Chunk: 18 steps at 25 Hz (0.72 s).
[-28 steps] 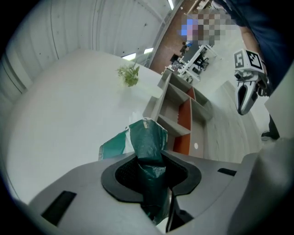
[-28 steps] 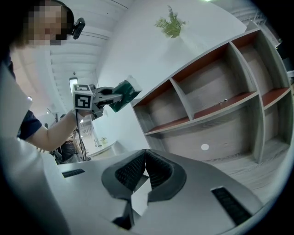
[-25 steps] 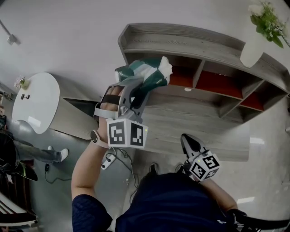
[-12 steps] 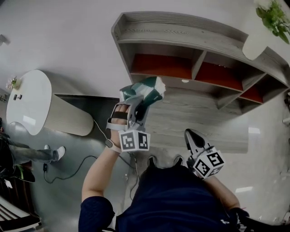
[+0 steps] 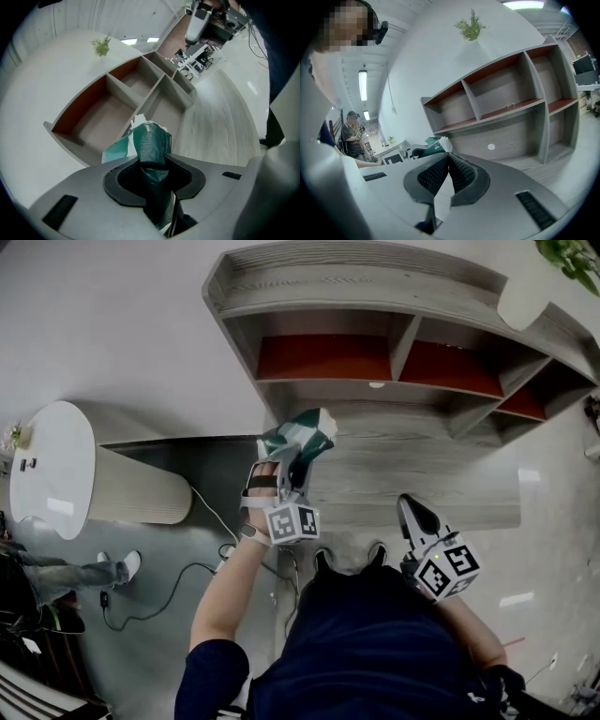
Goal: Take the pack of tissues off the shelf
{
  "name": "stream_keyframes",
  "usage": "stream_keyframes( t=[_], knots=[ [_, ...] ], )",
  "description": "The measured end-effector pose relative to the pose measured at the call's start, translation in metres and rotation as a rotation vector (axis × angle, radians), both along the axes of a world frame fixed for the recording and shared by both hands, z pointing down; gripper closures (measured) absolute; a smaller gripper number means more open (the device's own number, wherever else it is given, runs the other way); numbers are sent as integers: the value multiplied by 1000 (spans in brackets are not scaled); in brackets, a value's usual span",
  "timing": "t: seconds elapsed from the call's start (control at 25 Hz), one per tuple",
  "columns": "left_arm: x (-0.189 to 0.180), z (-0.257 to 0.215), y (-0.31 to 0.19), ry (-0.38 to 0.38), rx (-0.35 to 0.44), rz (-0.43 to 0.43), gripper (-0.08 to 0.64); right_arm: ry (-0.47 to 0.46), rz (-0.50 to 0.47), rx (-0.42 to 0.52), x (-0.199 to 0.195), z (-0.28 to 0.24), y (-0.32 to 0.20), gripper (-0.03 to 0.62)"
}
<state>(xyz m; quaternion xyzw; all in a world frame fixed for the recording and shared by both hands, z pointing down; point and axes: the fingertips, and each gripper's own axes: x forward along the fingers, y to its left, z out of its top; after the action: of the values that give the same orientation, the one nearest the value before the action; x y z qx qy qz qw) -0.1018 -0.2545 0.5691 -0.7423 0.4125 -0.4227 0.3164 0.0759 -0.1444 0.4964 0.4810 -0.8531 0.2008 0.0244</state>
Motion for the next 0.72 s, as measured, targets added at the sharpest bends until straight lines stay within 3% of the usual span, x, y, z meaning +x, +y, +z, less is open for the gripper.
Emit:
stream_keyframes(
  t=[0.44, 0.72],
  knots=[
    [11, 90, 0, -54, -71, 60, 434, 10, 57, -22, 0, 5, 1, 578],
    [10, 140, -6, -64, -158, 44, 433, 13, 80, -31, -2, 7, -2, 578]
  ],
)
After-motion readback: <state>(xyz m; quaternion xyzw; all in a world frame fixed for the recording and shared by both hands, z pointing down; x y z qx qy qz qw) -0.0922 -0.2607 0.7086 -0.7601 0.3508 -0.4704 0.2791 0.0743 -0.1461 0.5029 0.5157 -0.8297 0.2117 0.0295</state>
